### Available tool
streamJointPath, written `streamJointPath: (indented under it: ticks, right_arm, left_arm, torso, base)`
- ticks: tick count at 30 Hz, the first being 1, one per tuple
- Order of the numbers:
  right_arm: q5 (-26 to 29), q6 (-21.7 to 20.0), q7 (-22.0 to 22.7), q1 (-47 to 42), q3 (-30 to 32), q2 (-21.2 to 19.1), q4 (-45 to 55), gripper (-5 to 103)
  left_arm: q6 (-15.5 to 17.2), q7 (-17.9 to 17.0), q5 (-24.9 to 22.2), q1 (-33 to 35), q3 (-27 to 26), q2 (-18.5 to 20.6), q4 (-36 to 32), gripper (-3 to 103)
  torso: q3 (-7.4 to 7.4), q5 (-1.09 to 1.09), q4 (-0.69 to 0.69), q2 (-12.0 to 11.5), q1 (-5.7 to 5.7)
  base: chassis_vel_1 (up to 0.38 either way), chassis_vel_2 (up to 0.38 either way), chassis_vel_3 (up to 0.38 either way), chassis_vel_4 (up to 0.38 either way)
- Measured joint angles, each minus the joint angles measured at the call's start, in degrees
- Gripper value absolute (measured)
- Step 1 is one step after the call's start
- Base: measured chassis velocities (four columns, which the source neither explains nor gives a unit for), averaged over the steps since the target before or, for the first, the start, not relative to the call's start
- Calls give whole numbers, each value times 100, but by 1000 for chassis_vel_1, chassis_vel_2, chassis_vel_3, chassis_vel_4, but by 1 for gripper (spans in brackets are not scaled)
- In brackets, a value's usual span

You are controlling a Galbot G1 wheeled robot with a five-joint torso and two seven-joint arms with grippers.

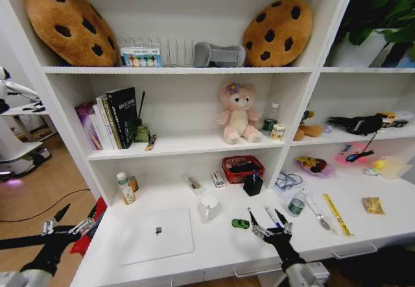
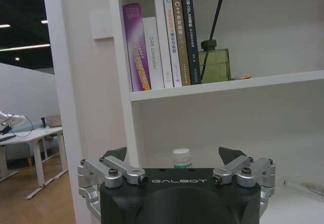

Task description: Organize the objects on the table.

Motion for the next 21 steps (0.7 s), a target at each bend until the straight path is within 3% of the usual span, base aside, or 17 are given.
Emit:
streamJointPath:
  ticks: [3, 5, 6, 8, 9, 10, 13, 21]
  right_arm:
    - [13, -152, -120, -4, 101, -195, -7, 100]
    - [309, -118, -388, 70, 247, -774, -34, 100]
    - [309, -118, -388, 70, 247, -774, -34, 100]
    - [890, 66, -1246, 157, 458, -1206, -103, 100]
    - [1155, 132, -1900, 230, 665, -1418, -206, 100]
    - [1155, 132, -1900, 230, 665, -1418, -206, 100]
    - [1536, 333, -3695, 806, 1109, -2028, -980, 100]
    - [1952, 419, -4497, 1407, 1258, -2677, -2274, 100]
  left_arm:
    - [-38, 43, 35, -22, 51, -135, -12, 100]
    - [-73, 63, 75, -57, 86, -188, 65, 100]
    - [-73, 63, 75, -57, 86, -188, 65, 100]
    - [-85, 67, 82, -86, 88, -202, 136, 100]
    - [-91, 68, 83, -92, 88, -207, 154, 100]
    - [-91, 68, 83, -92, 88, -207, 154, 100]
    - [-100, 71, 110, -104, 112, -244, 183, 100]
    - [-102, 70, 267, -114, 174, -432, 275, 100]
  torso:
    - [0, 0, 1, 0, 0]
    - [0, 0, 2, 0, 0]
    - [0, 0, 2, 0, 0]
    - [0, 2, 1, 0, 0]
    - [0, 1, -1, 0, 0]
    - [0, 1, -1, 0, 0]
    - [0, 2, 1, 0, 0]
    - [1, 2, 0, 0, 1]
  base:
    - [0, 0, 0, 0]
    - [0, 0, 0, 0]
    - [0, 0, 0, 0]
    - [0, 0, 0, 0]
    - [0, 0, 0, 0]
    - [0, 0, 0, 0]
    - [0, 0, 0, 0]
    - [0, 0, 0, 0]
